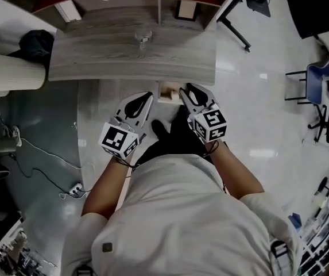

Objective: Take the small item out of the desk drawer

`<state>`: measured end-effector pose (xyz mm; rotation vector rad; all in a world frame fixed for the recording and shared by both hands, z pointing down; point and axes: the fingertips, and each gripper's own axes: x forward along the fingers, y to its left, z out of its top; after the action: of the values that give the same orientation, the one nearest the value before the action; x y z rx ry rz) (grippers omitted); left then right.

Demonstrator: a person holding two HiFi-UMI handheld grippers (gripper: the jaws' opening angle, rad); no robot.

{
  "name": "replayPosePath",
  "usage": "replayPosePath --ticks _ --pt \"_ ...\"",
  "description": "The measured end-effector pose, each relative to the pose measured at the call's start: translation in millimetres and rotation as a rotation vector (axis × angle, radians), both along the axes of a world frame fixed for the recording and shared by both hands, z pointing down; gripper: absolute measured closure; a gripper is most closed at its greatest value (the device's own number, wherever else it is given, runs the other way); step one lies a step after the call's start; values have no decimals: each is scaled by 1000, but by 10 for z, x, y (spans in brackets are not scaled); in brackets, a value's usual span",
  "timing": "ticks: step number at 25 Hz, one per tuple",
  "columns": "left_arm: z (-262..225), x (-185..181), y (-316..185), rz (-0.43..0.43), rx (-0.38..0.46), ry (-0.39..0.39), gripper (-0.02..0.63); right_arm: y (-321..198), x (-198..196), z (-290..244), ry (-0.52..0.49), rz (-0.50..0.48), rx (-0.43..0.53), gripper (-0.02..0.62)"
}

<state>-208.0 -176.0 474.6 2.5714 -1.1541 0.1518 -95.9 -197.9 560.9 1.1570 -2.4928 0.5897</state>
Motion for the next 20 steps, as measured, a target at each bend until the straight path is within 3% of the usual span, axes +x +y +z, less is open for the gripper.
replayPosePath --ticks 12,20 --pt "1134 -25 -78 5 -139 -36 591 131 -86 1600 74 9 -262 403" --pt "1866 33 -63 5 -230 -47 591 238 10 2662 111 66 -448 373"
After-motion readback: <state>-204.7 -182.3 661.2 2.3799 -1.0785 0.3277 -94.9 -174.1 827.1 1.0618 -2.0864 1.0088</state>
